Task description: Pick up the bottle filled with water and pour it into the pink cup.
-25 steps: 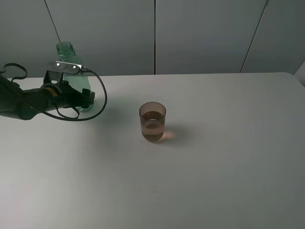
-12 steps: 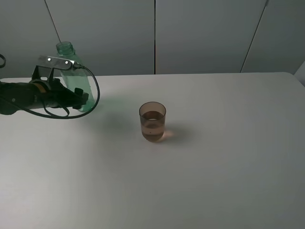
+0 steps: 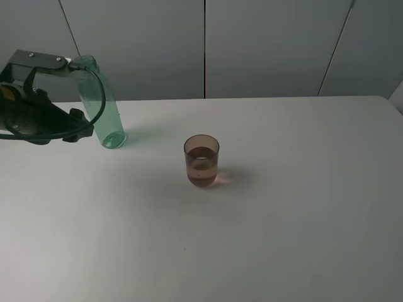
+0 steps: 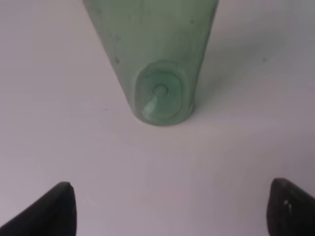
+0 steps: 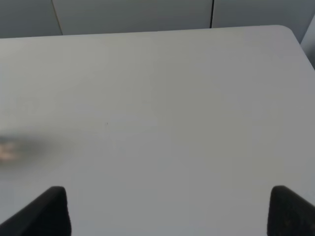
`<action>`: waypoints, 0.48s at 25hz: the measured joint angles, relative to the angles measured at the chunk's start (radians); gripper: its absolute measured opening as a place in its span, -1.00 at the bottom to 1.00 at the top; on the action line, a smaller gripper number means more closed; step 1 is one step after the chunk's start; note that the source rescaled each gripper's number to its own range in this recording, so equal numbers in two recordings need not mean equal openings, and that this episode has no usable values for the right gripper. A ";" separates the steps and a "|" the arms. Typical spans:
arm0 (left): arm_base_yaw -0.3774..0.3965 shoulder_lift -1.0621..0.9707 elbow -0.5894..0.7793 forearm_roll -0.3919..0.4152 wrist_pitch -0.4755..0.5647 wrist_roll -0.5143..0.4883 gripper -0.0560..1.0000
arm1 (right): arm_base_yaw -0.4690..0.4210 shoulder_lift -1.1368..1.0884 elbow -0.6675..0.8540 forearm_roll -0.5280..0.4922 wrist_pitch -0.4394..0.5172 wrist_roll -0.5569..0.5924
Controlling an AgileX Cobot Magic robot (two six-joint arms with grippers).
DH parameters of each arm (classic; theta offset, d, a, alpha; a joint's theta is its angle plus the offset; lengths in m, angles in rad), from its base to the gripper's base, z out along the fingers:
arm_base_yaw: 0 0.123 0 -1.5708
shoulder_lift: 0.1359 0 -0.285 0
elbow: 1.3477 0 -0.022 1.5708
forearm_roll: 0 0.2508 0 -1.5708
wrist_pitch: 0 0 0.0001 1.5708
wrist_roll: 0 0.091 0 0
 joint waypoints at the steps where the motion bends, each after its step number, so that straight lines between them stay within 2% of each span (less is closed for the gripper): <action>1: 0.000 -0.043 0.000 0.000 0.037 -0.007 0.97 | 0.000 0.000 0.000 0.000 0.000 0.000; 12: 0.000 -0.490 -0.050 0.012 0.589 -0.020 0.94 | 0.000 0.000 0.000 0.000 0.000 0.000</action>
